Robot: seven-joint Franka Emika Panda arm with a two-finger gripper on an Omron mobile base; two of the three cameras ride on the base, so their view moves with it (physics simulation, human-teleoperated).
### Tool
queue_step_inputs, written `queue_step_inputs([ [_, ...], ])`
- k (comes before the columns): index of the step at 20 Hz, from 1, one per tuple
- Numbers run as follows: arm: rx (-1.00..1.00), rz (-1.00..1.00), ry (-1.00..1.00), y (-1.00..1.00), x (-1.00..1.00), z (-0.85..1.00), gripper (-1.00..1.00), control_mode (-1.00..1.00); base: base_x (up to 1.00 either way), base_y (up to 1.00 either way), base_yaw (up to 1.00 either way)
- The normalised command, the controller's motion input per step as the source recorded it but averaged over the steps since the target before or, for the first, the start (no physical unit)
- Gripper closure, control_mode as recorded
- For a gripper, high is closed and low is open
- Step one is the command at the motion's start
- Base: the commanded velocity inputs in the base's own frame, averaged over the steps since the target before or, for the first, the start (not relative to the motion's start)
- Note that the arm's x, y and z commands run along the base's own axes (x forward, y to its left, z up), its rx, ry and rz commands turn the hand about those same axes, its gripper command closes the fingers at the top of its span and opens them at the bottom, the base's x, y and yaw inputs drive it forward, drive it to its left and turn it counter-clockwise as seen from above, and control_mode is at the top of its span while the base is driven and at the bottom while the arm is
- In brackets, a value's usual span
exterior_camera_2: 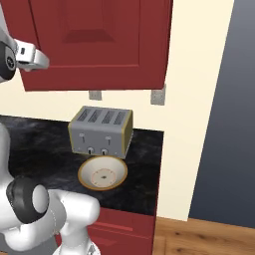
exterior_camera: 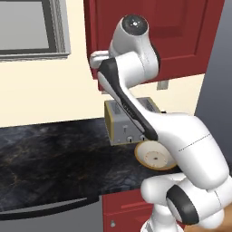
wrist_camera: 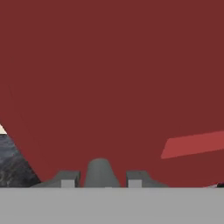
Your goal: Open the cabinet and setup a tea strainer by placing it in the bowl upright.
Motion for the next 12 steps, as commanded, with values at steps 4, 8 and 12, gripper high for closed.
queue_step_inputs([
  [4, 0.09, 0.04, -0.07, -0.30, -0.90, 0.06, 1.00, -1.00, 0.00, 0.00, 0.00],
  [8, 0.10, 0.08, -0.12, -0.28, -0.87, 0.16, 1.00, -1.00, 0.00, 0.00, 0.00],
  [12, 0.12, 0.09, -0.08, -0.29, -0.70, 0.35, 1.00, -1.00, 0.00, 0.00, 0.00],
])
